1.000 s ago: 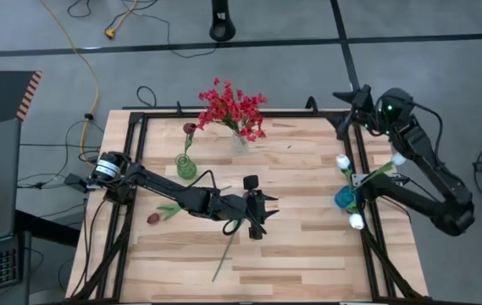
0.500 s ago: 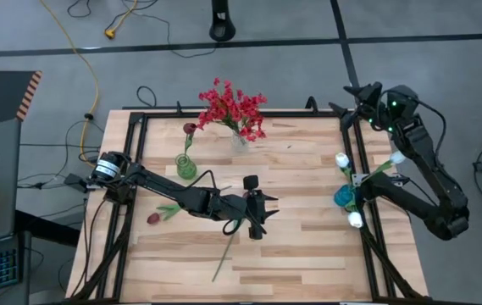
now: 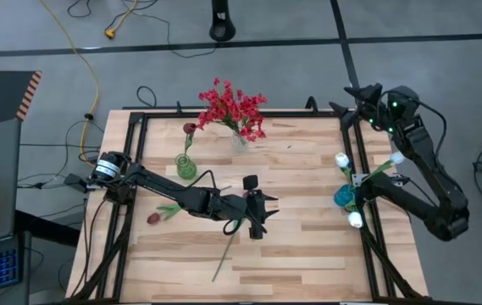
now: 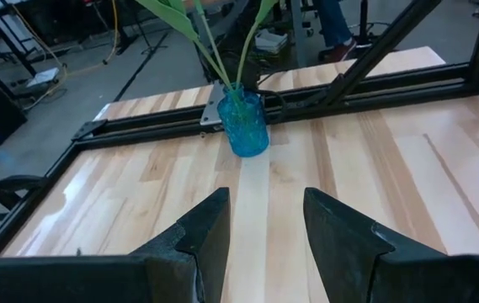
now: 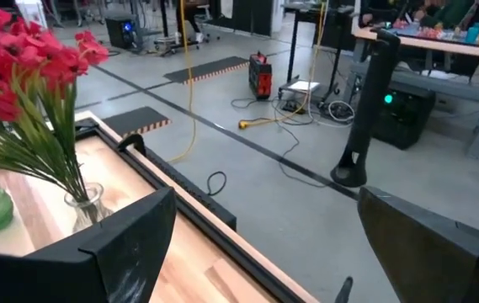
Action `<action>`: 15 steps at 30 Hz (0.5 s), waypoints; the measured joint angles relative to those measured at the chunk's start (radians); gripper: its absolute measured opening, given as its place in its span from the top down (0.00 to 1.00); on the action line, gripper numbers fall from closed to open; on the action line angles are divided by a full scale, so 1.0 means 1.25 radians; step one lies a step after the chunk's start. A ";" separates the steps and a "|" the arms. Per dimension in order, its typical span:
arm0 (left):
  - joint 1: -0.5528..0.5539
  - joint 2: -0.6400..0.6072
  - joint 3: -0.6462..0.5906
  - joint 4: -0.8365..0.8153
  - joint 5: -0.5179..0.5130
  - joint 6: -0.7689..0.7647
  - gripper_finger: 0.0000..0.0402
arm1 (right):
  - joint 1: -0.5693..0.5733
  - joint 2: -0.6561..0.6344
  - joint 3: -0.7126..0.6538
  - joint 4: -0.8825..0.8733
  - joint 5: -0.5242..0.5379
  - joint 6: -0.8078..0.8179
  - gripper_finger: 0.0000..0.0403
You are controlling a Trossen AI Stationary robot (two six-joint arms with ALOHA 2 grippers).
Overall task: Sort flowers into vase by color
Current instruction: Put the right dark red tulip into the green vase
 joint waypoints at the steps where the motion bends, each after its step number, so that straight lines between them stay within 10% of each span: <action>1: 0.000 0.000 0.000 0.000 0.000 0.000 0.65 | 0.000 -0.007 0.000 0.000 -0.008 0.003 0.01; 15: 0.000 0.000 0.000 0.000 -0.001 -0.001 0.65 | 0.073 -0.151 0.000 -0.002 -0.193 0.057 0.01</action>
